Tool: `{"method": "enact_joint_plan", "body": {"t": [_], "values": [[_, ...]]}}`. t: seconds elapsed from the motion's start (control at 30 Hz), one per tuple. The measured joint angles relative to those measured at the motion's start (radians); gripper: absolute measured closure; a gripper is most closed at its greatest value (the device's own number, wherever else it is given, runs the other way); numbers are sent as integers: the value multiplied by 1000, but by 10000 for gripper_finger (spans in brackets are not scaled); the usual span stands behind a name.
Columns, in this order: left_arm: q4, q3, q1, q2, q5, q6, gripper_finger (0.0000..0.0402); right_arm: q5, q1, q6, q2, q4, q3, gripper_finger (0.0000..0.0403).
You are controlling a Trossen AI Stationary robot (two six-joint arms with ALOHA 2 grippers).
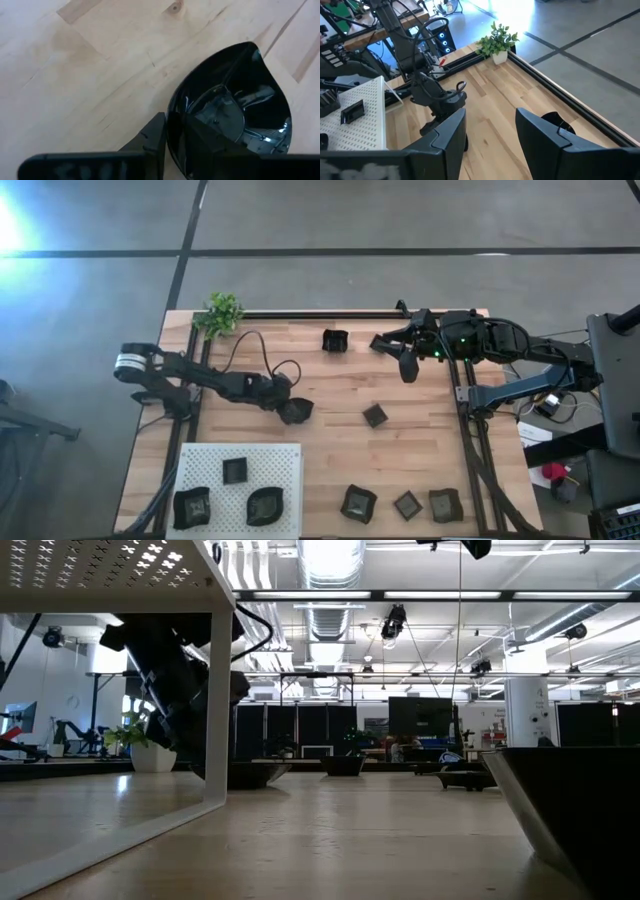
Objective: Pick & Place Mini shaped plates
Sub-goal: Stack the leaf shaped plate on top of the leaf shaped plate on the shelf
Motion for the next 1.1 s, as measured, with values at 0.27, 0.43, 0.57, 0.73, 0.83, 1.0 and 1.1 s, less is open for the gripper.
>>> {"method": "enact_joint_plan", "body": {"t": [0.27, 0.43, 0.57, 0.73, 0.83, 1.0, 1.1], "values": [[8, 3, 0, -15, 4, 0, 396, 0, 0, 0, 0, 0, 0, 236], [-23, 12, 0, -62, 4, 6, 400, 0, 0, 0, 0, 0, 0, 236], [-91, 58, 0, -121, 2, 6, 400, 0, 0, 0, 0, -1, 0, 236], [-236, 142, 0, -202, -6, 6, 401, 0, 0, 0, 0, -1, 0, 236], [-331, 206, -3, -256, -18, -9, 401, 1, 0, 0, 0, -1, 0, 236], [-469, 306, -33, -338, -46, -100, 401, 1, 0, 0, 0, 0, 0, 236], [-542, 357, -80, -373, -73, -177, 401, 2, 0, 0, 0, -1, 0, 236]]}}
